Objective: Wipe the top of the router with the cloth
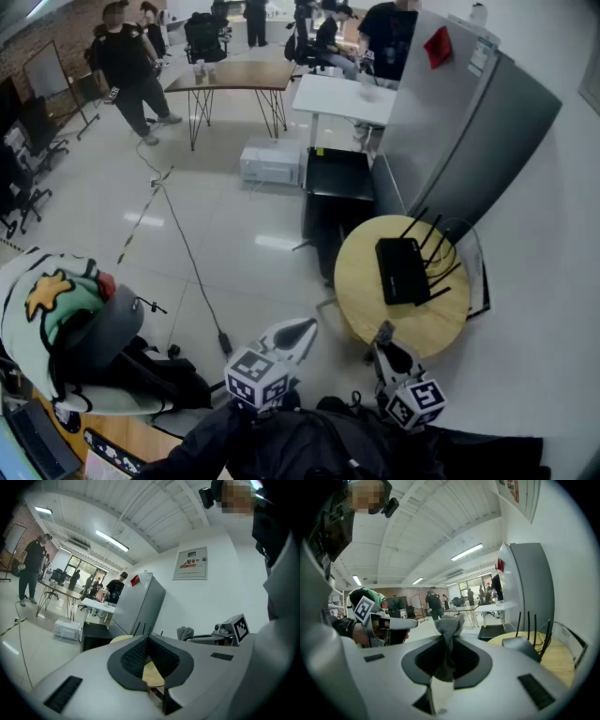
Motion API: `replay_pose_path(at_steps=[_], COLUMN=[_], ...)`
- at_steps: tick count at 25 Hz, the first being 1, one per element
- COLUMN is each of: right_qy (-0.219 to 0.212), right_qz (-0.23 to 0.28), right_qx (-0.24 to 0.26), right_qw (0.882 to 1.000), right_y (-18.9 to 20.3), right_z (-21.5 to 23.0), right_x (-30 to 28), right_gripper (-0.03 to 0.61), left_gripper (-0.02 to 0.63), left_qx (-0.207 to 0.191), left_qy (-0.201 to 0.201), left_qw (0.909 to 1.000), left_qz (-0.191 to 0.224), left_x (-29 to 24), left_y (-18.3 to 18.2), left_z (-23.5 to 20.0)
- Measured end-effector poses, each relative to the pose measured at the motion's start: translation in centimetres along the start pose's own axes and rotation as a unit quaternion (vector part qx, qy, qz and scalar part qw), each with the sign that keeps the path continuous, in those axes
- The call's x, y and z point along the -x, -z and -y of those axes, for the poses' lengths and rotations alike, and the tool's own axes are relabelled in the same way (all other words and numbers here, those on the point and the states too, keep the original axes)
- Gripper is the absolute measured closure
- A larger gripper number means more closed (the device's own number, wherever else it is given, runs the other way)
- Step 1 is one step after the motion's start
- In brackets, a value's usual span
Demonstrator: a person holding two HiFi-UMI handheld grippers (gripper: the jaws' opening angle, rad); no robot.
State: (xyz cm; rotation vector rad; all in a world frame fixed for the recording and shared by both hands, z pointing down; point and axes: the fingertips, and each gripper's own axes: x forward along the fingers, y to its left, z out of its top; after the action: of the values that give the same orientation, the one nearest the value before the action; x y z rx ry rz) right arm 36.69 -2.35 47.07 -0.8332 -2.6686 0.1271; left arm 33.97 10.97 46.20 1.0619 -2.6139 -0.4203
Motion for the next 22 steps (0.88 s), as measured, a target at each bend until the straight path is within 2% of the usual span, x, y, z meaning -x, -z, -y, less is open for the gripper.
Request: replay_pose_path(at_steps=[8,13,16,22], right_qy=[-0.010,-0.022,-0.024,-0.020], right_qz=[0.003,-0.001,-0.004,-0.005], right_qx=[0.003,0.003,0.001,-0.005], right_qw=[1.000,1.000,1.000,1.000], right_y=[-2.6,-3.6,-4.3,-7.4], right_z=[0.3,1.6,3.3,8.7], right_x=[-5.7,-11.3,-15.2,-23.3], right_gripper=[0.506,0.506,0.506,0.506], left_gripper=[0.612,0.612,0.612,0.612], left_qx=[0.003,0.000,0.001,-0.004], left_qy=[-0.010,-0.020,-0.025,-0.019], left_qw=[0.9999,0.9998,0.9997,0.9998], left_qz=[0.005,0.007,-0.002,-0.008], left_x=[-0.9,-3.4,-5.7,-12.6], left_y=[-2.5,-4.1,-5.1,-10.0], left_z=[-4.9,-9.7,-12.9,-19.6])
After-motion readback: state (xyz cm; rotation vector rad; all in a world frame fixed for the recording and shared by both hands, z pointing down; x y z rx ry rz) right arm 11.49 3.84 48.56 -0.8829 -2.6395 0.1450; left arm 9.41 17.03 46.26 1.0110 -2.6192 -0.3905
